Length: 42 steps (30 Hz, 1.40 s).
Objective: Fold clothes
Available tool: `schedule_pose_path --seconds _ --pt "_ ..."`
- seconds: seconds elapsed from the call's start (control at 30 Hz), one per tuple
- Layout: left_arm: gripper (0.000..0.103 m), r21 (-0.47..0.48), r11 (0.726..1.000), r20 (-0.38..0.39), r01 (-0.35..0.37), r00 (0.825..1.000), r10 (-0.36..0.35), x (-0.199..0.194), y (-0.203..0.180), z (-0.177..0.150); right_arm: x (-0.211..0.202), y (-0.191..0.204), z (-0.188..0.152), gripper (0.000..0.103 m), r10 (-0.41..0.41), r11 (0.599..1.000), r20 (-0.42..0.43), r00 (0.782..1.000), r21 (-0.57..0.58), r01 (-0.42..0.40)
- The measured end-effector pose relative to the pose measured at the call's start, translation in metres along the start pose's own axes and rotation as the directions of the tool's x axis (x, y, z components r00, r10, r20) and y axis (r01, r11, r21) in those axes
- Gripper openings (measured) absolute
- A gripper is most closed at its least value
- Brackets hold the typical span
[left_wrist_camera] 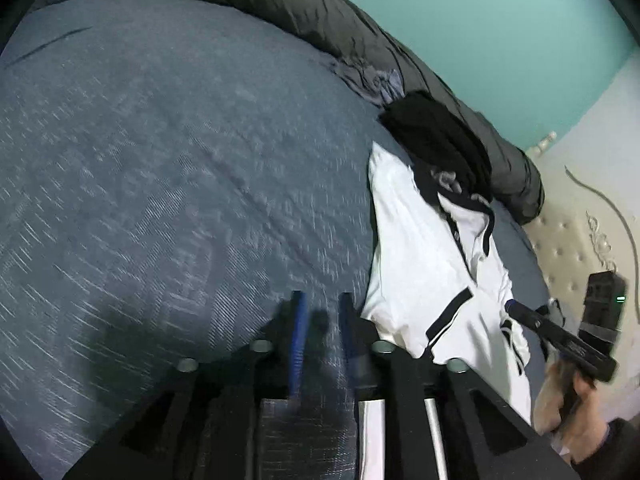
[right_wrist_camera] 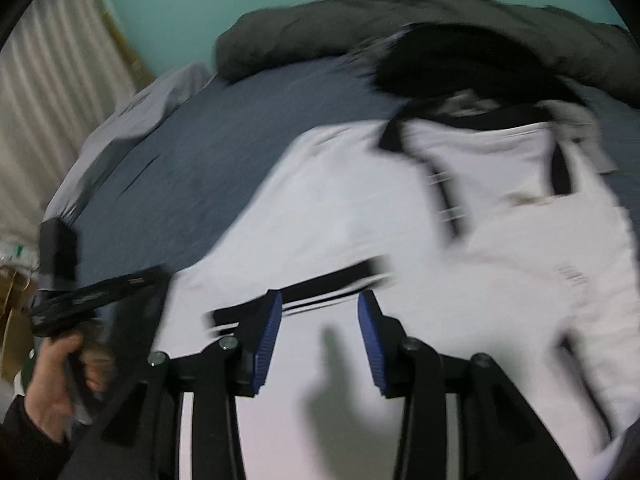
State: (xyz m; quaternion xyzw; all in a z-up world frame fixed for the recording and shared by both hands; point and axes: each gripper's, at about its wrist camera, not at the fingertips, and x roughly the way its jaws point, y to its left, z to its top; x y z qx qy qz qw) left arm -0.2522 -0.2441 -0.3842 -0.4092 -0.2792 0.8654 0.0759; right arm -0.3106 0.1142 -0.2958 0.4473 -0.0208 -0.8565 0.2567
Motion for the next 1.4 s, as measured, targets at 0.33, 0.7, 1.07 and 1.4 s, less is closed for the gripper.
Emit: schedule_pose_path --seconds 0.33,0.7,1.07,1.4 --pt "0.049 0.106 0.992 -0.043 -0.062 0.997 0.067 0.059 -0.045 0.081 -0.013 -0.168 0.043 0.04 -0.258 0.96 0.003 0.966 0.113 0.256" --pt "0.048 0.223 0.96 -0.108 -0.172 0.974 0.199 0.16 -0.095 0.171 0.0 -0.252 0.075 0.04 -0.291 0.943 -0.077 0.954 0.146 0.299" --pt "0.001 0.259 0.938 -0.113 -0.231 0.957 0.267 0.192 -0.094 0.176 0.016 -0.275 0.071 0.04 -0.235 0.953 -0.128 0.964 0.168 0.254" --pt "0.001 0.249 0.926 -0.089 -0.282 0.946 0.312 0.19 -0.088 0.184 0.019 -0.289 0.074 0.003 -0.288 0.929 -0.099 0.953 0.211 0.303"
